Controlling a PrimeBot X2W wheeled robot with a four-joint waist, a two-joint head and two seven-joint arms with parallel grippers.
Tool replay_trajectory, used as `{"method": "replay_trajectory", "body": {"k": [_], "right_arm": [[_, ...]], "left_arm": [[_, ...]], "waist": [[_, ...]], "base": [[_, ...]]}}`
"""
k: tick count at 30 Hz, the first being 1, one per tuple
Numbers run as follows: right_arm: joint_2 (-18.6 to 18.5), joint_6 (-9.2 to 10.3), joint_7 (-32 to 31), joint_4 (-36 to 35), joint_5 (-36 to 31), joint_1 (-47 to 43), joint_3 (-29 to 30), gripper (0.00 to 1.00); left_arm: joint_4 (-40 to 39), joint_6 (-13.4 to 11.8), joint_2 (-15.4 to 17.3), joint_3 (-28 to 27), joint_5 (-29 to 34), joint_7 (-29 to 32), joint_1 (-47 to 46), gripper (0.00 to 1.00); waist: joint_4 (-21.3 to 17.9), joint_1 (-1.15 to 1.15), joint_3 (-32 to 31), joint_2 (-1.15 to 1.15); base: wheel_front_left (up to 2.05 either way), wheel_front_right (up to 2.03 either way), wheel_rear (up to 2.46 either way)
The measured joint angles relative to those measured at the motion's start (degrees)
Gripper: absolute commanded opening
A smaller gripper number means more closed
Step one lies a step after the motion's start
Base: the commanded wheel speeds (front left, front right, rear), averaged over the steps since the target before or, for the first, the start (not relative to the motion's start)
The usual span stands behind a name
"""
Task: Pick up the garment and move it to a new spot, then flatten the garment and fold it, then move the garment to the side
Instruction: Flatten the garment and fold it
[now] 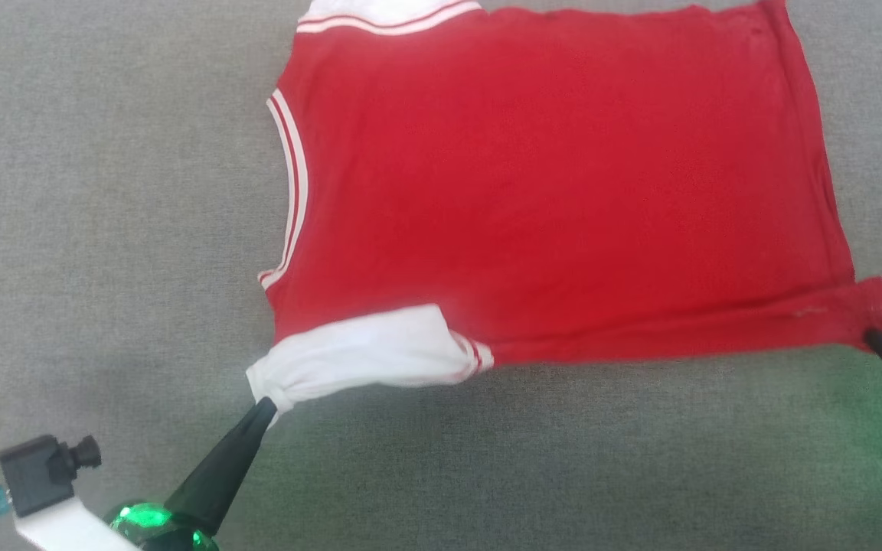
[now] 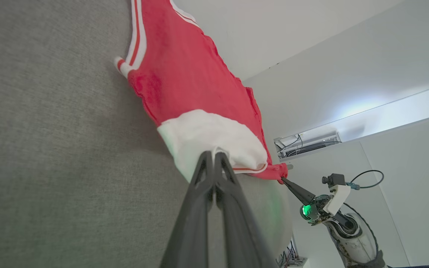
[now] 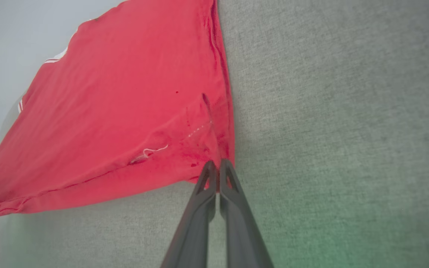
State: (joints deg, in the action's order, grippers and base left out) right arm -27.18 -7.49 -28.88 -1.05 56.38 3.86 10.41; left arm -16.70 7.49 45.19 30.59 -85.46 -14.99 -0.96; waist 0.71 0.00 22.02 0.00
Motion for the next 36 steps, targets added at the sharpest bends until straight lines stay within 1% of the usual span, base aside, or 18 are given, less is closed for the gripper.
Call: {"method": "replay_trajectory", "body": {"k": [2, 3, 7, 8, 9, 11, 15, 19, 21, 24, 29, 31, 34, 36], "right_arm": [[1.6, 0.01, -1.98, -4.53, -0.16, -4.32, 2.56, 0.0], [2.22, 0.0, -2.56, -5.82, -0.37, -4.89, 3.11, 0.0], [4.49, 0.01, -4.01, -8.11, -1.56, -3.86, 4.75, 0.0], [4.49, 0.01, -4.01, -8.11, -1.56, -3.86, 4.75, 0.0], [5.56, 0.01, -4.22, -8.03, -1.99, -1.32, 4.74, 0.0], [6.06, 0.0, -4.39, -7.38, -2.7, 2.08, 4.66, 0.0], [6.82, 0.0, -3.81, -2.97, -4.86, 9.57, 4.49, 0.0], [7.05, 0.01, -2.77, 1.52, -6.47, 15.74, 3.57, 0.0], [7.37, 0.01, -1.79, 3.67, -7.27, 17.9, 2.89, 0.0], [7.77, 0.01, -0.19, 6.68, -8.33, 20.87, 1.51, 0.0], [8.65, 0.0, 3.03, 12.13, -9.25, 25.87, -1.53, 0.0], [8.45, 0.0, 4.03, 14.25, -9.95, 27.19, -3.36, 0.0], [7.28, 0.0, 6.05, 16.8, -11.78, 28.45, -6.62, 0.0], [6.66, 0.0, 7.57, 17.95, -12.15, 29.1, -8.47, 0.0]], "left_arm": [[-1.67, 0.0, 0.27, -1.31, 0.88, -0.01, 2.4, 0.0], [-2.09, 0.0, 0.36, -1.56, 1.18, -0.01, 2.53, 0.0], [-2.66, 0.0, 0.81, -0.83, 2.71, 0.04, -0.26, 0.0], [-2.66, 0.0, 0.81, -0.83, 2.71, 0.04, -0.26, 0.0], [-2.34, 0.0, 0.67, -0.11, 2.74, 1.08, -4.5, 0.0], [-0.94, 0.0, 0.67, 0.31, 2.67, 2.41, -9.14, 0.0], [3.23, 0.0, -0.73, 0.43, 0.85, 4.89, -19.26, 0.0], [10.05, 0.0, -2.56, 0.32, -0.22, 6.35, -27.66, 0.0], [14.35, -0.01, -2.87, 0.37, -0.2, 6.71, -30.46, 0.0], [19.61, 0.0, -4.55, 1.23, -0.1, 7.37, -34.11, 0.0], [28.62, 0.0, -5.67, 2.6, 1.29, 6.8, -38.4, 0.0], [31.47, 0.0, -5.99, 3.74, 2.44, 6.31, -39.88, 0.0], [36.02, 0.0, -5.43, 7.83, 7.48, 6.39, -41.67, 0.0], [37.63, 0.0, -5.84, 9.34, 7.94, 6.16, -42.9, 0.0]], "waist": [[0.28, 0.0, -0.09, 0.0], [0.23, 0.0, -0.07, 0.0], [-0.2, 0.0, -0.17, 0.0], [-0.2, 0.0, -0.17, 0.0], [-0.33, 0.0, -0.24, 0.0], [-0.53, 0.0, -0.23, 0.0], [-1.01, 0.0, 0.22, 0.0], [-1.41, 0.0, 1.18, 0.0], [-1.68, 0.0, 1.84, 0.0], [-2.2, 0.0, 3.21, 0.0], [-3.15, 0.0, 6.06, 0.0], [-3.51, 0.0, 7.22, 0.0], [-3.86, 0.0, 8.57, 0.0], [-3.99, 0.0, 8.94, 0.0]], "base": [[0.0, 0.0, 0.0], [0.0, 0.0, 0.0], [0.0, 0.0, 0.0], [0.0, 0.0, 0.0], [0.0, 0.0, 0.0], [0.0, 0.0, 0.0], [0.0, 0.0, 0.0], [0.0, 0.0, 0.0], [0.0, 0.0, 0.0], [0.0, 0.0, 0.0], [0.0, 0.0, 0.0], [0.0, 0.0, 0.0], [0.0, 0.0, 0.0], [0.0, 0.0, 0.0]]}}
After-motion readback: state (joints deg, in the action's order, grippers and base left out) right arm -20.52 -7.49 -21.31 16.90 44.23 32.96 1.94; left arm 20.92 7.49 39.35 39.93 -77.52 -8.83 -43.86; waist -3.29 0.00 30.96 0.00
